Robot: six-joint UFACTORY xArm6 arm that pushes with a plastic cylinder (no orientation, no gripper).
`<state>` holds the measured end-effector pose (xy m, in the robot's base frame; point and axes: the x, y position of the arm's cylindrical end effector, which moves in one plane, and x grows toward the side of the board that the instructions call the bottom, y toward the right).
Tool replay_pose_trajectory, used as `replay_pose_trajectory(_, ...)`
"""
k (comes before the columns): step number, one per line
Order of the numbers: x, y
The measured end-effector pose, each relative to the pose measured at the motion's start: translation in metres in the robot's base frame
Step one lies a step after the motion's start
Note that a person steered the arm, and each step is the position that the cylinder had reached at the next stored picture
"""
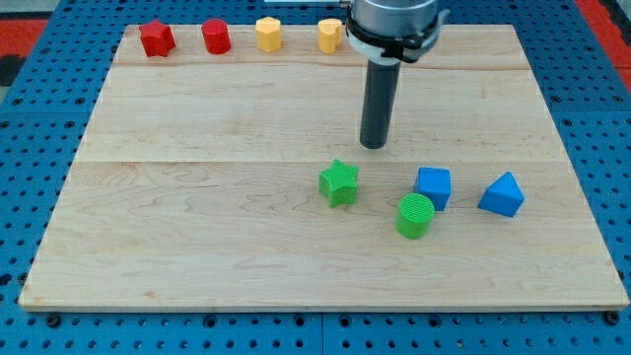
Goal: Move your arm towards the bottom center
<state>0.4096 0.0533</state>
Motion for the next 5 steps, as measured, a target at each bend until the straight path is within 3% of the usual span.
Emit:
replay_pose_trajectory(1,0.0,-0.08)
replay_pose_trajectory(2,0.039,-0.136)
replay_pose_trajectory(3,0.121,-0.138)
replay_pose_trajectory(4,0.175,-0.086)
replay_pose_trajectory(5,0.188,0.007)
